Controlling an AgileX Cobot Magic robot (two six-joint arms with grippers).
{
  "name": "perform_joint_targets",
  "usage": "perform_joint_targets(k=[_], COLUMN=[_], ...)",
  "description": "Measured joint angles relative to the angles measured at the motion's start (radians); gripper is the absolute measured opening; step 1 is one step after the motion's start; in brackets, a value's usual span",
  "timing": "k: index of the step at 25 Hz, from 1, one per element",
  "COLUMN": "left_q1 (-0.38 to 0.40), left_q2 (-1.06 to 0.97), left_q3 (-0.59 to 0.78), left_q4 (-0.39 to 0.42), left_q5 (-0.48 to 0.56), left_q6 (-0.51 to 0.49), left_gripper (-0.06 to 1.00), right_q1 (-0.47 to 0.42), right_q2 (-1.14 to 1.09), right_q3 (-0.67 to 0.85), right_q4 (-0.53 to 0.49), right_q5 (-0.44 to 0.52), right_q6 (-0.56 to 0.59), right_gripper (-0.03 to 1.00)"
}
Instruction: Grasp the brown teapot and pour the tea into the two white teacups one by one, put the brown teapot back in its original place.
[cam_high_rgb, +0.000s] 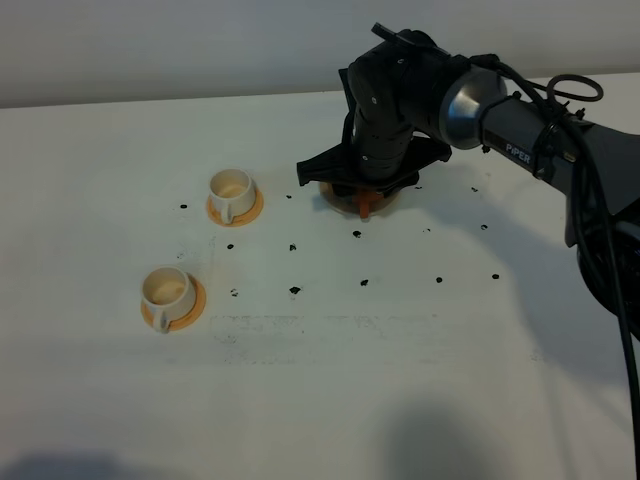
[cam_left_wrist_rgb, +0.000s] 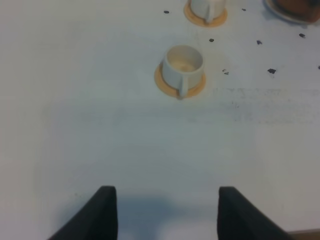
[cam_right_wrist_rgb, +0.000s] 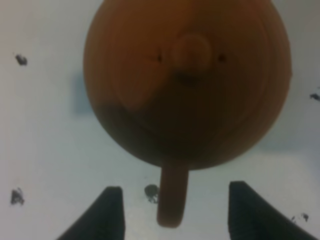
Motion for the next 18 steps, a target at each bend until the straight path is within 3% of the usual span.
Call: perform_joint_targets(k=[18], left_q1=[0.0], left_q2=[0.0], left_q3=[0.0], left_q4=[0.0], left_q5=[0.0], left_q6=[0.0], left_gripper=[0.44], right_q1=[0.005], right_q2=[0.025], right_q3=[-0.026], right_q4=[-0.037], right_q5=[-0.022], right_q6=[0.006], right_gripper=[0.47])
